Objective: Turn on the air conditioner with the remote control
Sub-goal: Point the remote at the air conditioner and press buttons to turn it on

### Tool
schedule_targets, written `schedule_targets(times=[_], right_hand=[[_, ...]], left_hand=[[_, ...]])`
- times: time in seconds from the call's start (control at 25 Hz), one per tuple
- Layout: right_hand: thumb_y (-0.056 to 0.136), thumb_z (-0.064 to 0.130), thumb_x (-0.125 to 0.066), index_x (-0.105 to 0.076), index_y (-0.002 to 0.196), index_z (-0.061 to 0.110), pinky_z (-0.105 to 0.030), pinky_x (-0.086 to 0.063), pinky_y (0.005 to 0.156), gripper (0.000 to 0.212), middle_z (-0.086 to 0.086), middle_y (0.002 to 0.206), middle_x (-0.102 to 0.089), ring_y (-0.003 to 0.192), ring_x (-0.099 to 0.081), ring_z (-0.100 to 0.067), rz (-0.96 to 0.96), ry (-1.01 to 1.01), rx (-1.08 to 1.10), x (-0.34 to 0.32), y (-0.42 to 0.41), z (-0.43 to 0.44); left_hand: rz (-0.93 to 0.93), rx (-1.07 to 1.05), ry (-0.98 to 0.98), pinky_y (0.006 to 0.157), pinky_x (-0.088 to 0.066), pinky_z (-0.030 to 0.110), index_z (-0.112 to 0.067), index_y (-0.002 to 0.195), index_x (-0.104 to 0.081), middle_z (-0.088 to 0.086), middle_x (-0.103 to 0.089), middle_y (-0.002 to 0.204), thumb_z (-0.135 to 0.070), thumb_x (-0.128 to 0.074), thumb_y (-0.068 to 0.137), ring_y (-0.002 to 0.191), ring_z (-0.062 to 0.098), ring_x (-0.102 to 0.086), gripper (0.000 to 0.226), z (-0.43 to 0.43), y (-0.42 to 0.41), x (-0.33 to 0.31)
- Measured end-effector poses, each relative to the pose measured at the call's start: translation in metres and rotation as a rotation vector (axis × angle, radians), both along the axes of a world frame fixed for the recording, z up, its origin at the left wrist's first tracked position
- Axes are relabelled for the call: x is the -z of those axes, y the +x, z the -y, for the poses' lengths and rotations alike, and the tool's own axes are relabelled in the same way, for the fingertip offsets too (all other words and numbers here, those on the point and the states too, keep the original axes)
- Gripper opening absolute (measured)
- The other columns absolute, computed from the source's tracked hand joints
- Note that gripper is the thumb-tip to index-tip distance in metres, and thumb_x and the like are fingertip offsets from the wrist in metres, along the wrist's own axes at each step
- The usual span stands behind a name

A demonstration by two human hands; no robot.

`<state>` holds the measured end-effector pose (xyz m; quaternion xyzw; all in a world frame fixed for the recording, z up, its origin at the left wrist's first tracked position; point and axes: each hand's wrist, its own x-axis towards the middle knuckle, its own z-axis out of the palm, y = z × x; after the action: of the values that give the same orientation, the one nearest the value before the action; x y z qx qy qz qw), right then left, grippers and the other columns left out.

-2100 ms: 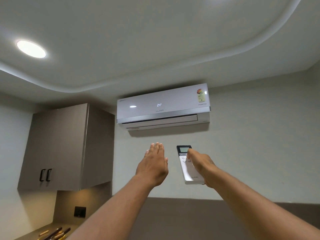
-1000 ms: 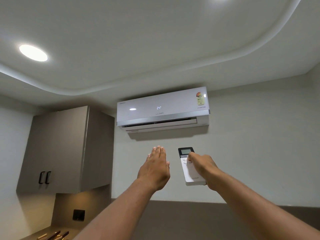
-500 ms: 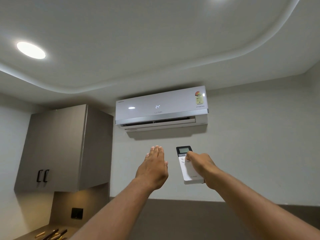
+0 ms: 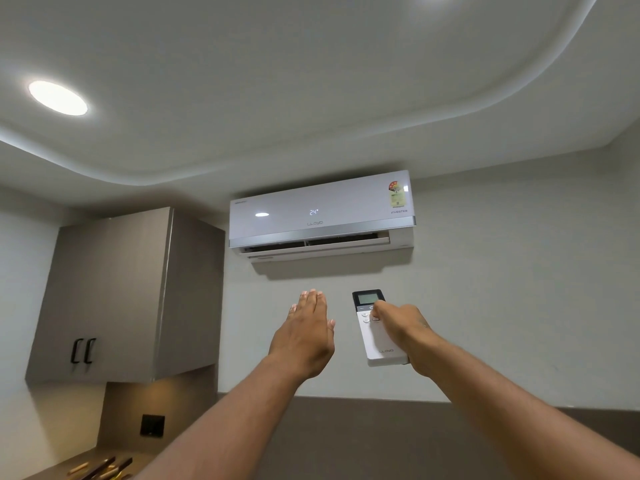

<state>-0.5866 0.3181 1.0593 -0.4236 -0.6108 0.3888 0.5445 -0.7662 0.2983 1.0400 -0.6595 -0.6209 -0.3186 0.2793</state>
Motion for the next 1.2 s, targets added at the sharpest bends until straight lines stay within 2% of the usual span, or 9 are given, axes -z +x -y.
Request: schedule_targets(times=[0.56,1.2], right_hand=[[0.079,0.026,-0.055,-0.060,0.074,0.012,-0.024,-0.043,0.051,0.016,-0.009,0.071,-0.063,0.057,-0.059,-0.026,-0.007,0.019,0.001,-0.0030,-0.0053,-0.0026],[0.079,0.028,-0.054,-0.061,0.074,0.012,-0.025,-0.044,0.053,0.017,-0.009,0.073,-0.064,0.059,-0.061,-0.027,-0.009,0.025,0.002,-0.0051,-0.0056,-0.0031]], left_hand=[[0.061,0.014,-0.012,0.117,0.003,0.032,-0.011,0.152,0.002,0.006,0.004,0.163,-0.044,-0.016,0.100,0.148,0.017,0.007,0.064,0.0038,-0.0002,-0.0034],[0.069,0.008,-0.019,0.116,0.003,0.032,-0.011,0.152,0.001,0.005,0.004,0.163,-0.045,-0.016,0.099,0.148,0.017,0.006,0.065,0.0007,0.0009,-0.0035]])
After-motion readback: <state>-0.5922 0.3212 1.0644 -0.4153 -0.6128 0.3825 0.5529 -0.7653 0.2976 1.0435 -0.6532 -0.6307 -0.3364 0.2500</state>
